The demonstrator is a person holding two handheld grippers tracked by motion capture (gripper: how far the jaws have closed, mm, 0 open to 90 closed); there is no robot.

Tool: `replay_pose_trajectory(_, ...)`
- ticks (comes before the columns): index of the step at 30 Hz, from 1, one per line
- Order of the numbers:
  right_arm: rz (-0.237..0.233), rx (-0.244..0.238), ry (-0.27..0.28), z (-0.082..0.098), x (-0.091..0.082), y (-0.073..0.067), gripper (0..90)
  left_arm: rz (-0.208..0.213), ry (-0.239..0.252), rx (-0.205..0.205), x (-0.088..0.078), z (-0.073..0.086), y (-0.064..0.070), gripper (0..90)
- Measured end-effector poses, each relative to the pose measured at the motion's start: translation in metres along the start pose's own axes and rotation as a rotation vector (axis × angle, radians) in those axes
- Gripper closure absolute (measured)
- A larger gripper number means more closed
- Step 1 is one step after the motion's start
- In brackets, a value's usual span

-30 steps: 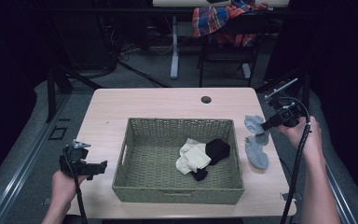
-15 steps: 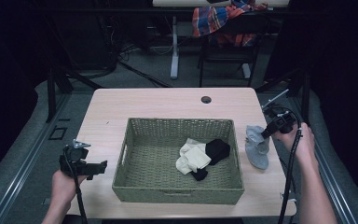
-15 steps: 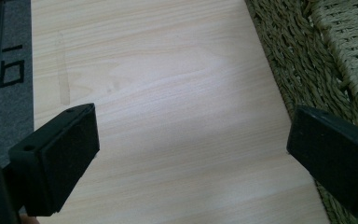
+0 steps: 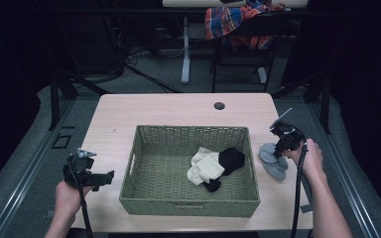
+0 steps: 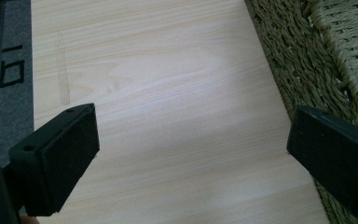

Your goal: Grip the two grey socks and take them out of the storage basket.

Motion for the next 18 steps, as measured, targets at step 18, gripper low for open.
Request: replay_pose_trajectory(18, 0.023, 0.01, 0.057, 0.006, -0.013, -0.002, 50.6, -0.001, 0.003, -0.001, 0.0, 0.0, 0.0, 2.4)
Point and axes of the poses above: each handheld gripper's, and its own axes: x roughly forward along the jaws, z roughly out of its underside, y roughly to its right, the point moved 3 cm from there along x, roughly forward along the jaws, and after that the axes turned 12 degrees about z, right-handed, at the moved point
